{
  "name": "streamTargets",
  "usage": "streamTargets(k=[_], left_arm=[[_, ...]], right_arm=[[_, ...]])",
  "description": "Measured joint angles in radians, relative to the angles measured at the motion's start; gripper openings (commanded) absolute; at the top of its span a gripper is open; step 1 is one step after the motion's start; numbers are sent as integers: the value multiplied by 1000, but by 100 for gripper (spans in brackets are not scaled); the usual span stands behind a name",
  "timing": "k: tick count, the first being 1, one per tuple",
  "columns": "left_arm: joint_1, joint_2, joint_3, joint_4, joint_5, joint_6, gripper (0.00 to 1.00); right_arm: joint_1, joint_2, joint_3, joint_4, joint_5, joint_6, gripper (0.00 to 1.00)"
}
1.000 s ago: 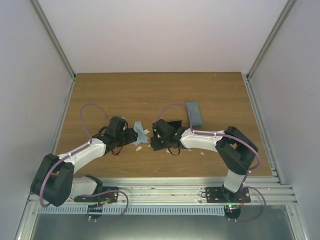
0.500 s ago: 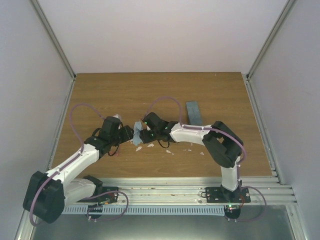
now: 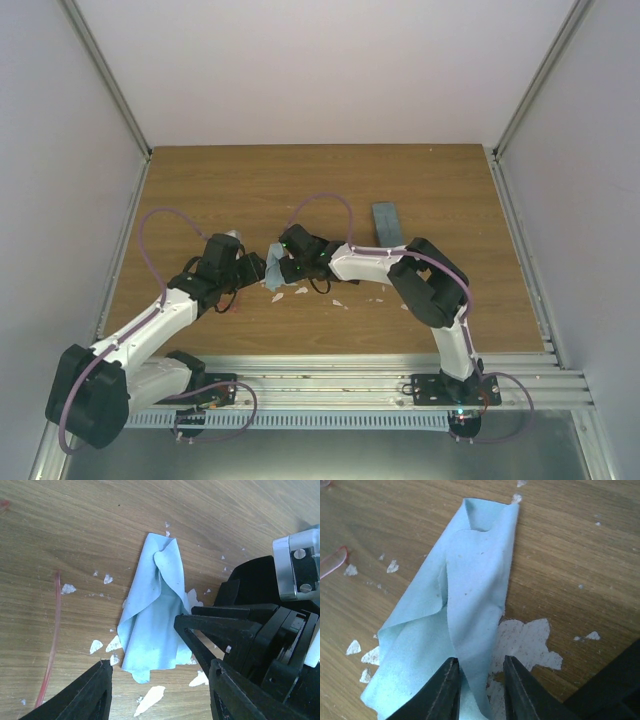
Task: Organize the sunglasses
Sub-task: Move the glasses cleaning cloth to the center of the board.
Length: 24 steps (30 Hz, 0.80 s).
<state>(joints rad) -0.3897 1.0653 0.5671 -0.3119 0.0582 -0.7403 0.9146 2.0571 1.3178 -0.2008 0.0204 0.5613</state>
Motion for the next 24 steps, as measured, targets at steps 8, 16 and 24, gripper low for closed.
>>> streamTargets(k=[8,16,24], left_arm=[[3,-1,0,0,3,0,54],[3,3,0,3,44,15,55],[3,86,0,24,152,60,54]], right_arm=[[0,0,-1,0,12,33,1],[0,-55,-49,-23,-19,55,1],[0,-294,-280,-42,-143,122,1]])
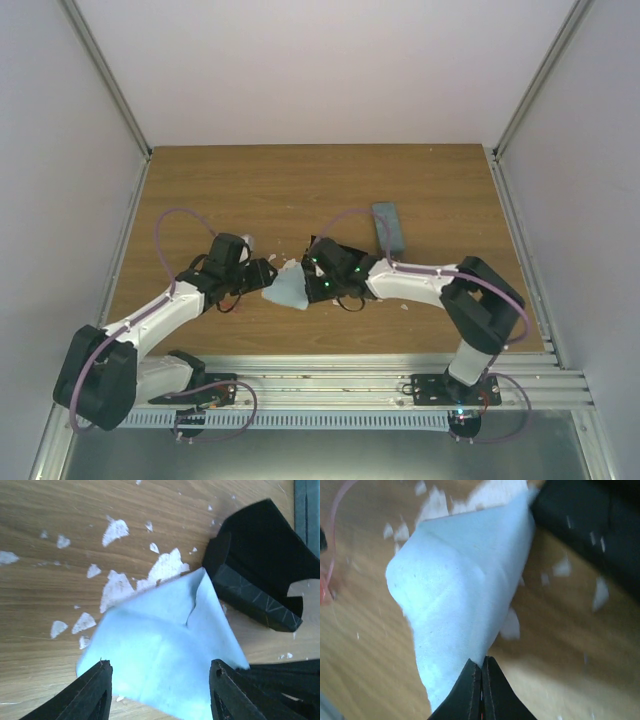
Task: Organize the sunglasses
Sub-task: Move the glasses cleaning cloth to the center of the board.
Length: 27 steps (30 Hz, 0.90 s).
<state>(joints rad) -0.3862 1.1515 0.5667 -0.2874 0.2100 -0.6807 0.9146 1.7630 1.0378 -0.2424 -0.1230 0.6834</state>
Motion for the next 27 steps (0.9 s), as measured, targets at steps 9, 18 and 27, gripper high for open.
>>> streamTargets(k=[9,18,27], left_arm=[[-60,42,-24,82,150,20,53],[-250,97,-38,155,209,8,49],[-381,184,-38,211,196,-32,33]], right_arm=[[4,-225,-324,-12,-59,86,0],[6,-443,-449,-116,7,137,27],[7,-472,-441,-143,51,109,15]])
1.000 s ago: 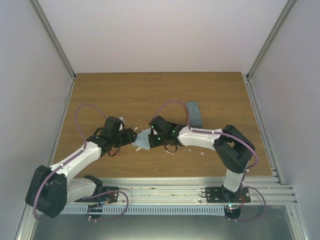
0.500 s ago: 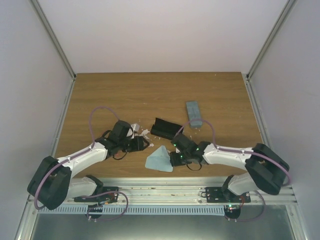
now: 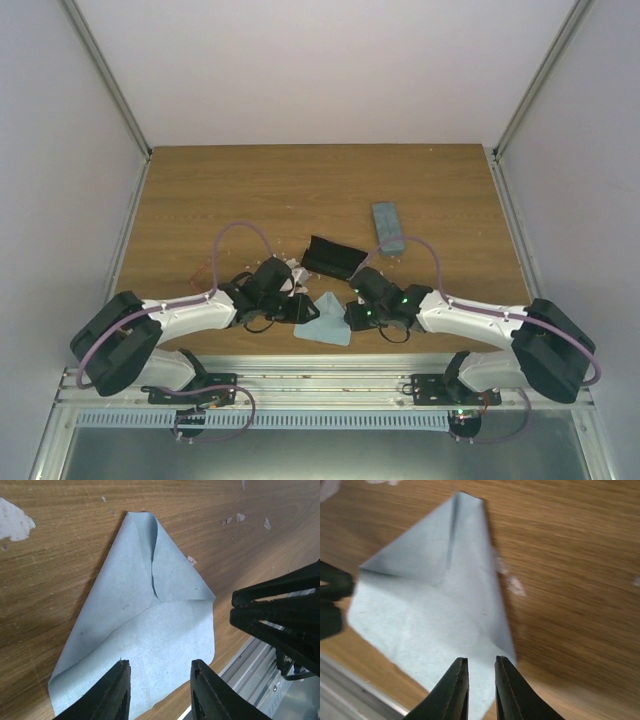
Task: Organize the sunglasses
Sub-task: Move the glasses cleaning cloth to the center of the board, then adjust the glasses cleaning cloth at the center of the board.
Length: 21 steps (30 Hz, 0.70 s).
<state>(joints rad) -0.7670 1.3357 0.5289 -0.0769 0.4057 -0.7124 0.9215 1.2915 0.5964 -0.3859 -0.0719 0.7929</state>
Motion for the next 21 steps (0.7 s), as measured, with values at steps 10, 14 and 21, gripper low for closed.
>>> streamTargets(k=[10,14,21], left_arm=[[-23,79,0,8,-57,-40,28],[-24,88,3,-17,-101,-48,28],[-24,89,8,-26,-128,-58,27]], right_arm=[[5,140,1,155,-118,-44,12],[7,174,20,171,-110,-47,12],[11,190,53,128,48,3,13]])
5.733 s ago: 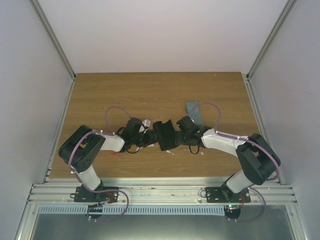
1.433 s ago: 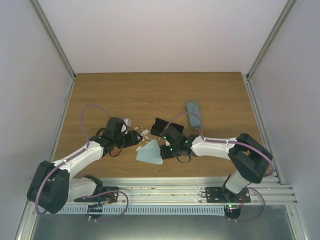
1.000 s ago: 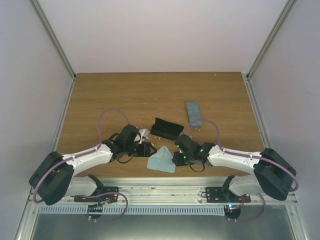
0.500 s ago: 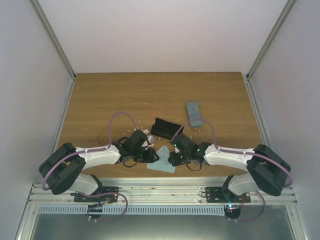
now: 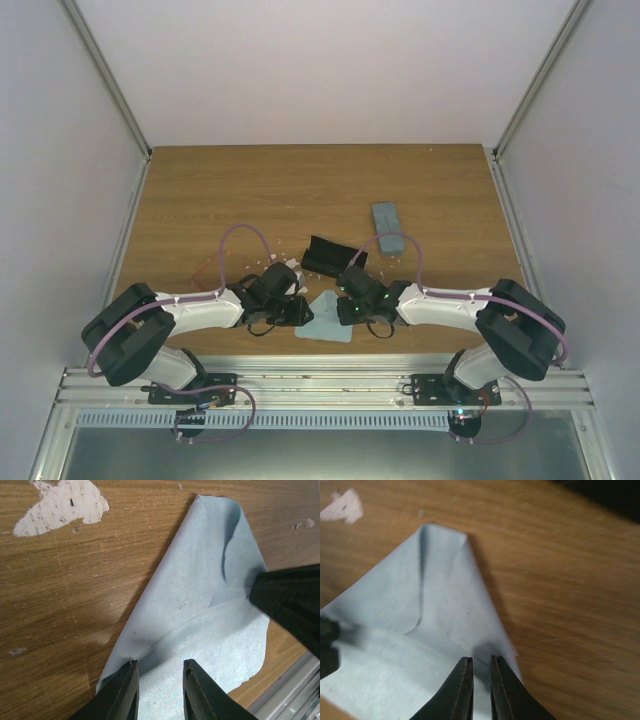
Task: Organize the sunglasses
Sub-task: Adjust the glasses cleaning cloth at the center of the board.
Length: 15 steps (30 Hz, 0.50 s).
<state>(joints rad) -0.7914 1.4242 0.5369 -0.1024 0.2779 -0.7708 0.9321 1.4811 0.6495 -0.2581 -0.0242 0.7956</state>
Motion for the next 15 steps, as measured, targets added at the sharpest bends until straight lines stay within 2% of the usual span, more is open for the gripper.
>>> streamTargets(k=[6,15], left_arm=[[-1,-1,0,-1,-3,0,27],[-1,-23,-1,-16,2,2,27]], right_arm=[[0,-3,19,-74,158,71,14],[1,-95,45,-183,228,102,24]])
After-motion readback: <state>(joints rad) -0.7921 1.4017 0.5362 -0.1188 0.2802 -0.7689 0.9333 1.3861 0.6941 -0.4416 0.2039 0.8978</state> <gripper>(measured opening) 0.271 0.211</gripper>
